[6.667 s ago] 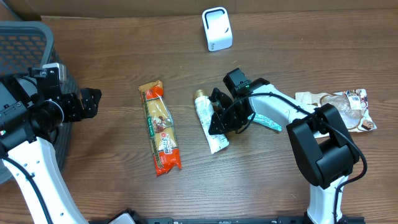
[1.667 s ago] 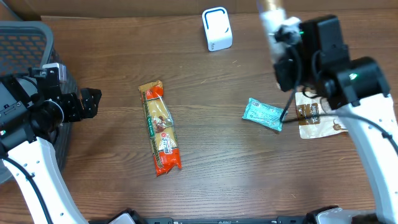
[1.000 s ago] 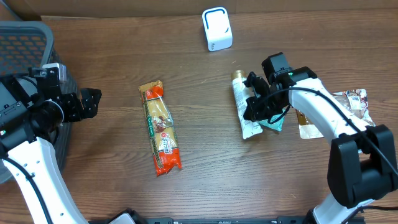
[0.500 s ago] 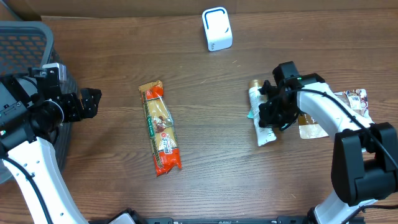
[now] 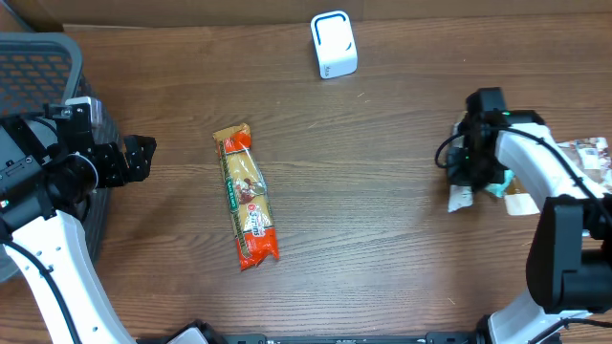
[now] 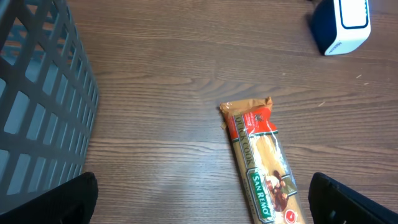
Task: Scan the item barcode
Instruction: 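Carry the white tube right and set it down near the tissue pack, then release the tube and move the right gripper to the spaghetti packet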
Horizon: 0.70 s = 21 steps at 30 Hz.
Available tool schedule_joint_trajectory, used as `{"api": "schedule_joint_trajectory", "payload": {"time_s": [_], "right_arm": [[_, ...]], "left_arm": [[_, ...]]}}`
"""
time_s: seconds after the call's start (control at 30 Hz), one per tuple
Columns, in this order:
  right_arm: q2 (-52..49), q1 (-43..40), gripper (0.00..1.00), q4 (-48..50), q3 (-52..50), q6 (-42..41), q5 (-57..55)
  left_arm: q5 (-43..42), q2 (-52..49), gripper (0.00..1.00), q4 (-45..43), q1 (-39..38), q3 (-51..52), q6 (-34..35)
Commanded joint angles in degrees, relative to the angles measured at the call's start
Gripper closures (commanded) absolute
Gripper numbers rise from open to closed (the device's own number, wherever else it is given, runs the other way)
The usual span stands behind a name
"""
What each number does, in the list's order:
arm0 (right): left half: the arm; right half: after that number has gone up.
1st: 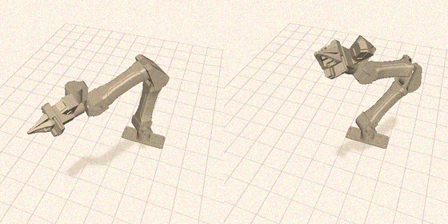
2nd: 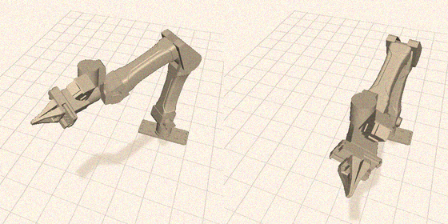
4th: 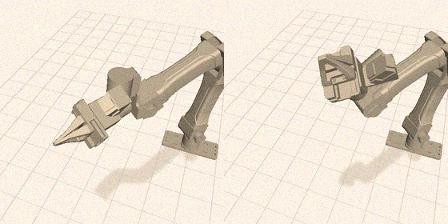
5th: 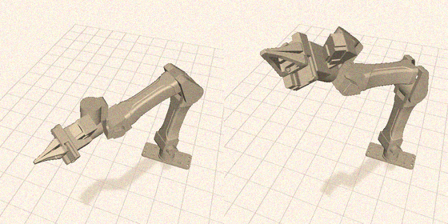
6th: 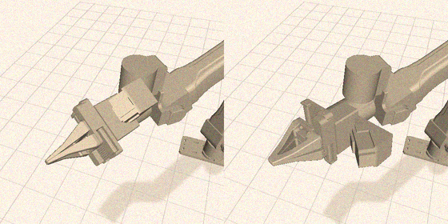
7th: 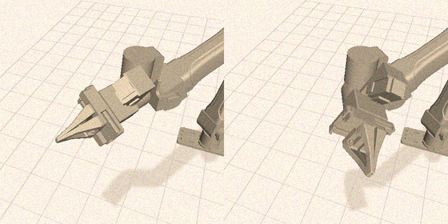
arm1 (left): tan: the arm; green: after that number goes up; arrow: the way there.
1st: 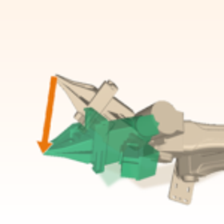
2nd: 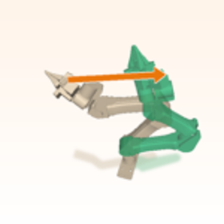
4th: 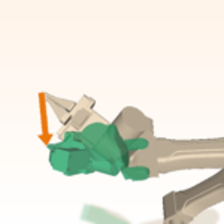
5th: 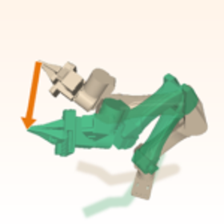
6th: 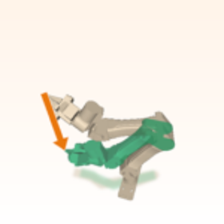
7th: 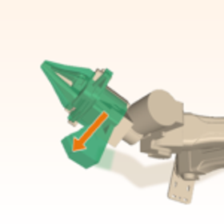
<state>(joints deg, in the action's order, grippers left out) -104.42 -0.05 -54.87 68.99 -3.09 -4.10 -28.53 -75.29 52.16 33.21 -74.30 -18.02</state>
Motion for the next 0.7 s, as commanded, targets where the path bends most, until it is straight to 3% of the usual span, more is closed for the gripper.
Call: {"api": "schedule_joint_trajectory", "payload": {"time_s": [0.0,0.2,0.37,0.43,0.57,0.67], "right_arm": [[-0.66,-2.78,0.62,0.46,-0.50,-0.15,-5.25],[-0.66,-3.45,0.44,0.02,1.55,-0.13,-3.17],[-0.63,-3.45,0.36,-7.10,11.56,-0.13,-3.19],[-0.63,-3.45,0.01,-11.17,17.73,-0.15,-3.37],[-0.63,-3.45,0.00,-15.19,27.82,-0.20,-2.05],[-0.63,-3.39,0.00,-14.10,31.69,-0.20,8.48]], "left_arm": [[-0.90,-0.07,0.00,-0.09,0.13,0.04,-0.85],[-0.90,-0.07,0.00,-0.09,0.13,0.04,-0.85],[-0.90,-0.07,0.00,-0.09,0.13,0.04,-0.85],[-0.90,-0.07,0.01,-0.09,0.13,0.04,-0.85],[-0.90,-0.07,0.00,-0.09,0.13,0.04,-0.85],[-0.90,-0.07,0.00,-0.09,0.13,0.04,-0.85]]}}
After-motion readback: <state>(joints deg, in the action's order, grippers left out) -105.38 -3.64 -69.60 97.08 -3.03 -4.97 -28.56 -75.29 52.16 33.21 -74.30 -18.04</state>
